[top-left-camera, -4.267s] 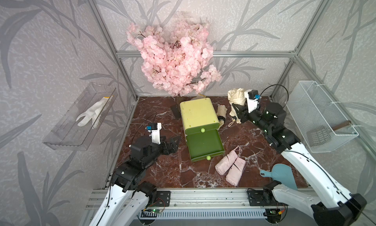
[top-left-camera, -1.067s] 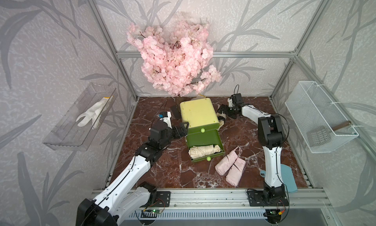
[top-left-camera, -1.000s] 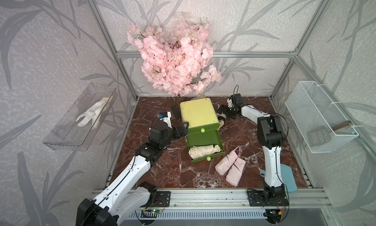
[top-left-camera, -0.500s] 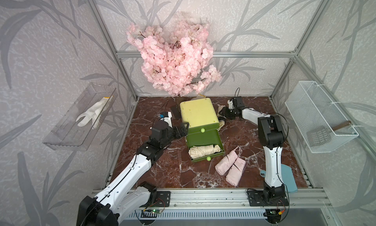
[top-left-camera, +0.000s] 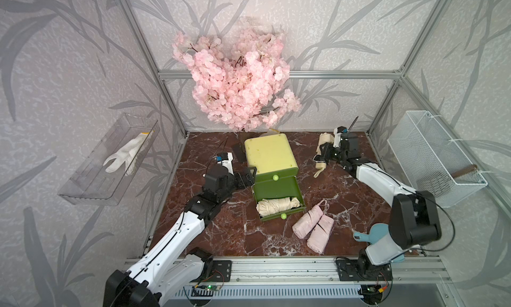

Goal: Place the umbrella in the drawer by color
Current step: Pick up the umbrella from the center of the board, then place the umbrella in the drawer.

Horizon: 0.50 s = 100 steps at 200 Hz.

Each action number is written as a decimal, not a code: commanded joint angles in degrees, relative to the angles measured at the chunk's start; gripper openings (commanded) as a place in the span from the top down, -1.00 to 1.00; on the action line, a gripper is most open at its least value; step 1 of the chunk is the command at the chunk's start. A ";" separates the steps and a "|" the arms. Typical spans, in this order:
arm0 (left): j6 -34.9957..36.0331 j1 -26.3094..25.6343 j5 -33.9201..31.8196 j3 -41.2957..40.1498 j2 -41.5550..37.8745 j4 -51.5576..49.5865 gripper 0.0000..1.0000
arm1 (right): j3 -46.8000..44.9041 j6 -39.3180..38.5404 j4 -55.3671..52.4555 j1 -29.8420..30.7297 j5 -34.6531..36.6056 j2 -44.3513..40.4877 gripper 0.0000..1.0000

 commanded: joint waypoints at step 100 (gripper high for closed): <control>0.11 -0.33 0.66 0.73 -2.62 -0.91 -1.00 | -7.61 -41.69 12.74 27.08 -22.48 -20.53 0.24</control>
